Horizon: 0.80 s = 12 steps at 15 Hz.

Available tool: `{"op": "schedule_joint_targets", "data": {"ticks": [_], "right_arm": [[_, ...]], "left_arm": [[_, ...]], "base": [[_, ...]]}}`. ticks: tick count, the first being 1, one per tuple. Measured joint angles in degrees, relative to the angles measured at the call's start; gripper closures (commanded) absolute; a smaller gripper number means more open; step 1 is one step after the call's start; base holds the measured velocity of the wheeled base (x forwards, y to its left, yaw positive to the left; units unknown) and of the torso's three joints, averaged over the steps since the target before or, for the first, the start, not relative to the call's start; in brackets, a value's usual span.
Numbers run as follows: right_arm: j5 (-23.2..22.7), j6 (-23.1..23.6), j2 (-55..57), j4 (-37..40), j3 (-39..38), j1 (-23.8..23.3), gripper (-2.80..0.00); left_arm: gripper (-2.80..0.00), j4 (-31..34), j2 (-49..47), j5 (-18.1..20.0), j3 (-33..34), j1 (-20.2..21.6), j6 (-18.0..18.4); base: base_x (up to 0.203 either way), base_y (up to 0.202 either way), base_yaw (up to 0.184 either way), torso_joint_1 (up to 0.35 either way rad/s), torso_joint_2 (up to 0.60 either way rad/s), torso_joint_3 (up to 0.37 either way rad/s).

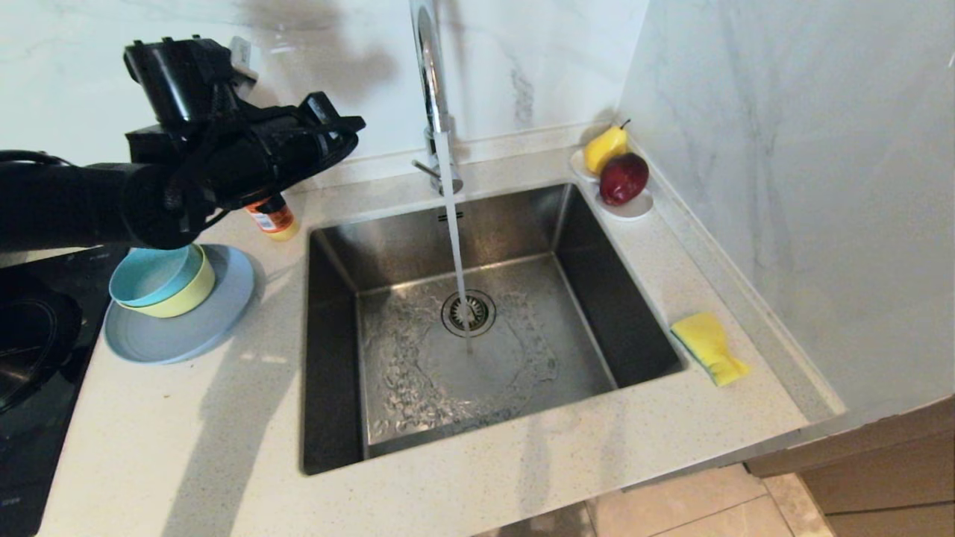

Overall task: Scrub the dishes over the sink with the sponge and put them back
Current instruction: Pick up a bowl and the sponge

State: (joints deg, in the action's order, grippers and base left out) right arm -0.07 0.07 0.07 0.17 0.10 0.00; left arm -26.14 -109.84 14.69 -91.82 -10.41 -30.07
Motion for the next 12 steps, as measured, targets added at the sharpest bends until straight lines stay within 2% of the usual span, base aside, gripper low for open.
{"op": "schedule_joint_targets", "data": {"ticks": [3,8,12], "right_arm": [[-0.03,0.00,0.00,-0.02,-0.05,0.00,0.00],[-0.03,0.00,0.00,-0.02,0.00,0.00,0.00],[-0.02,-0.02,0.00,0.01,-0.05,0.00,0.00]], "left_arm": [[0.00,2.03,10.94,-2.96,9.77,-0.03,5.73],[0.00,3.12,30.94,-13.76,29.02,-0.03,16.57],[0.00,4.99,48.54,-19.08,43.76,-0.03,21.83]], "base": [[0.000,0.000,0.000,0.000,0.00,0.000],[0.000,0.000,0.000,0.000,0.00,0.000],[0.000,0.000,0.000,0.000,0.00,0.000]]}}
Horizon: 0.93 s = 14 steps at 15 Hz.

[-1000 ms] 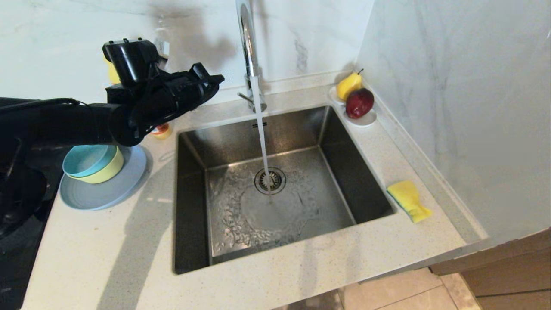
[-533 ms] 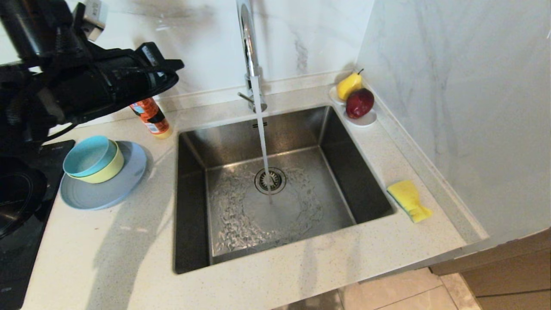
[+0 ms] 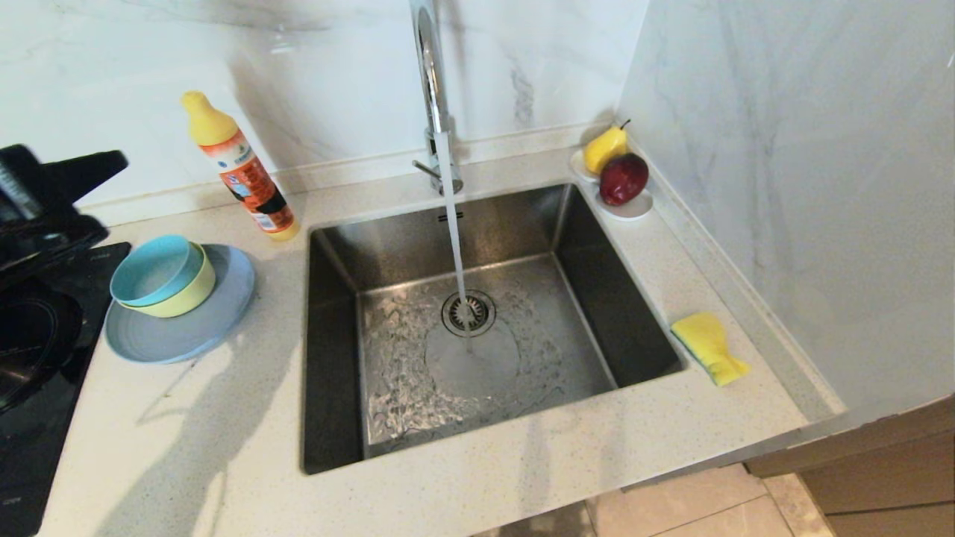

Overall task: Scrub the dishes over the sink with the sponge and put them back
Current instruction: Pick up a bowl and the sponge

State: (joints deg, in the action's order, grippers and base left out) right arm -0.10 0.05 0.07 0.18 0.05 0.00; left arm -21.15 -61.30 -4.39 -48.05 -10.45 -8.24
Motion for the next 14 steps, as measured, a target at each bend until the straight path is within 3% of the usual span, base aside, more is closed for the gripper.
{"op": "schedule_joint_targets", "data": {"ticks": [9,13,14], "right_arm": [[0.02,0.02,0.00,-0.02,0.00,0.00,0.00],[0.02,0.02,0.00,0.00,0.05,0.00,0.00],[0.02,0.01,0.00,0.00,0.05,0.00,0.00]], "left_arm": [[0.00,13.05,36.83,-9.97,25.07,1.13,1.96],[0.00,16.93,43.95,-19.78,30.48,1.91,1.37],[0.00,16.95,44.50,-20.25,30.89,2.14,1.30]], "base": [[0.000,0.000,0.000,0.000,0.00,0.000],[0.000,0.000,0.000,0.000,0.00,0.000],[0.000,0.000,0.000,0.000,0.00,0.000]]}}
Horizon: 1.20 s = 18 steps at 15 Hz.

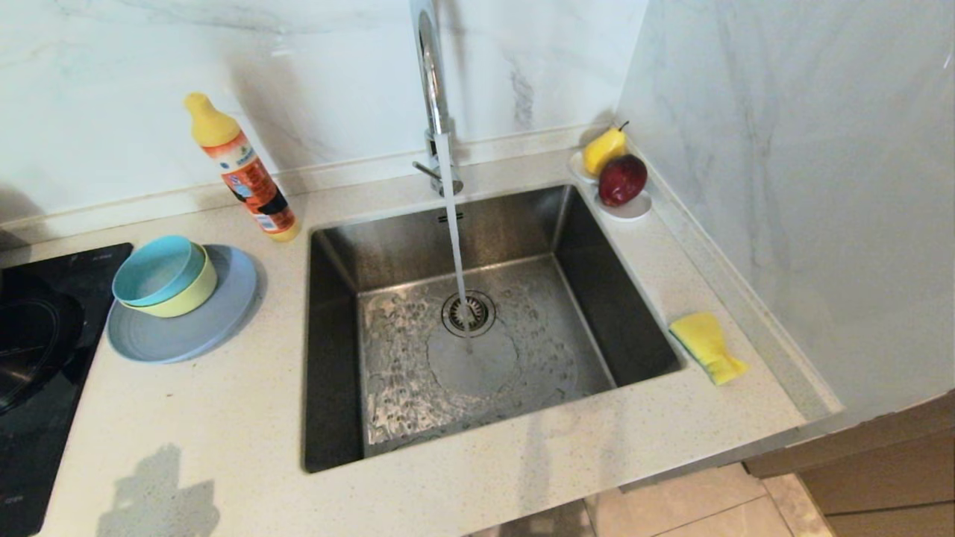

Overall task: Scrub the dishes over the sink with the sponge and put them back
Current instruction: Pick up a bowl and the sponge

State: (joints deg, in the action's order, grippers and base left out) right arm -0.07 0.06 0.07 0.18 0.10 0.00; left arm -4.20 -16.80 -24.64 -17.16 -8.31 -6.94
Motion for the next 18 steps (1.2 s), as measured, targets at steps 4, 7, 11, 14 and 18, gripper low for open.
{"op": "schedule_joint_targets", "data": {"ticks": [4,7,11,14,18], "right_arm": [[0.00,0.01,0.00,0.00,-0.05,0.00,0.00],[0.00,0.01,0.00,0.00,0.00,0.00,0.00],[0.00,0.01,0.00,0.00,-0.07,0.00,0.00],[0.00,0.00,0.00,0.00,0.00,0.00,0.00],[0.00,-0.01,0.00,-0.01,-0.05,0.00,0.00]], "left_arm": [[0.00,3.31,2.17,1.31,1.46,6.18,0.50],[0.00,5.12,6.99,8.56,2.77,8.26,0.42],[0.00,6.83,14.82,17.02,10.91,8.41,5.73],[0.00,2.41,16.47,22.59,16.15,8.38,8.30],[0.00,2.12,16.96,25.24,17.05,8.38,8.58]], "base": [[0.000,0.000,0.000,0.000,0.00,0.000],[0.000,0.000,0.000,0.000,0.00,0.000],[0.000,0.000,0.000,0.000,0.00,0.000],[0.000,0.000,0.000,0.000,0.00,0.000],[0.000,0.000,0.000,0.000,0.00,0.000]]}}
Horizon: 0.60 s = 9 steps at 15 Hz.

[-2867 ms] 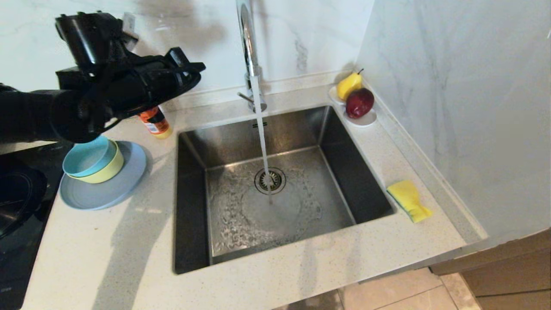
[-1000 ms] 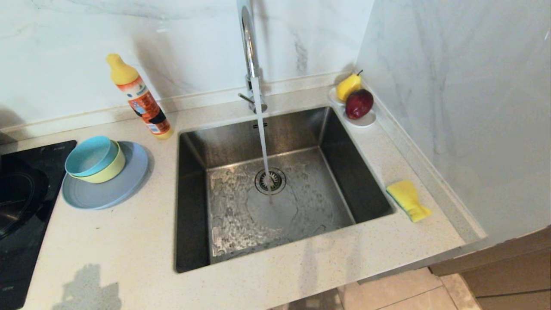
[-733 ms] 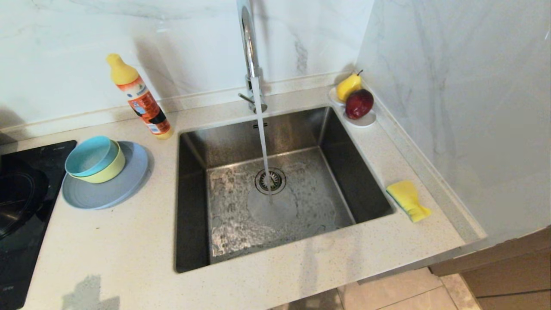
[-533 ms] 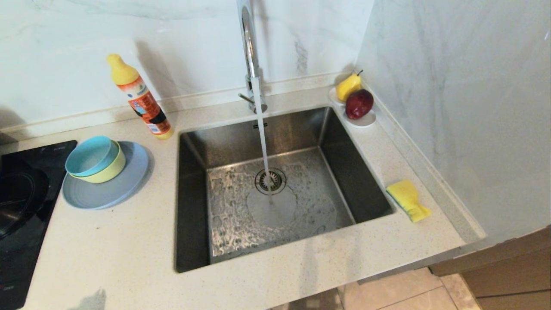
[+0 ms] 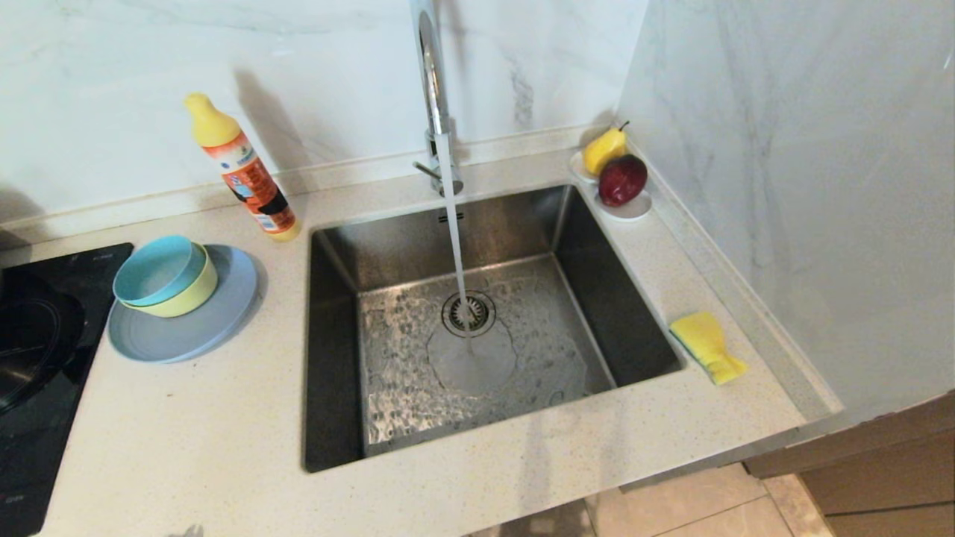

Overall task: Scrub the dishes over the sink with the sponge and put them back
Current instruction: Pick up a bowl and the sponge

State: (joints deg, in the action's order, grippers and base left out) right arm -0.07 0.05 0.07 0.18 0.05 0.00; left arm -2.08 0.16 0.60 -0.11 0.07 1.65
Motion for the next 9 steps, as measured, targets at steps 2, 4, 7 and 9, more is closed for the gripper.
{"op": "schedule_joint_targets", "data": {"ticks": [2,4,7,9], "right_arm": [[0.00,0.05,0.00,-0.02,0.01,0.00,0.00],[0.00,0.02,0.00,0.01,0.05,0.00,0.00],[0.00,0.02,0.00,-0.02,-0.02,0.00,0.00],[0.00,0.16,-0.02,-0.02,-0.02,0.00,0.00]], "left_arm": [[0.00,0.00,0.05,0.02,0.06,-0.02,-0.13],[0.00,0.01,0.05,0.01,0.09,-0.02,-0.17],[0.00,-0.02,0.05,0.02,0.11,-0.02,-0.20],[0.00,-0.02,0.05,-0.02,0.11,-0.02,-0.20]], "base": [[0.000,0.000,0.000,0.000,0.00,0.000],[0.000,0.000,0.000,0.000,0.00,0.000],[0.000,0.000,0.000,0.000,0.00,0.000],[0.000,0.000,0.000,0.000,0.00,0.000]]}}
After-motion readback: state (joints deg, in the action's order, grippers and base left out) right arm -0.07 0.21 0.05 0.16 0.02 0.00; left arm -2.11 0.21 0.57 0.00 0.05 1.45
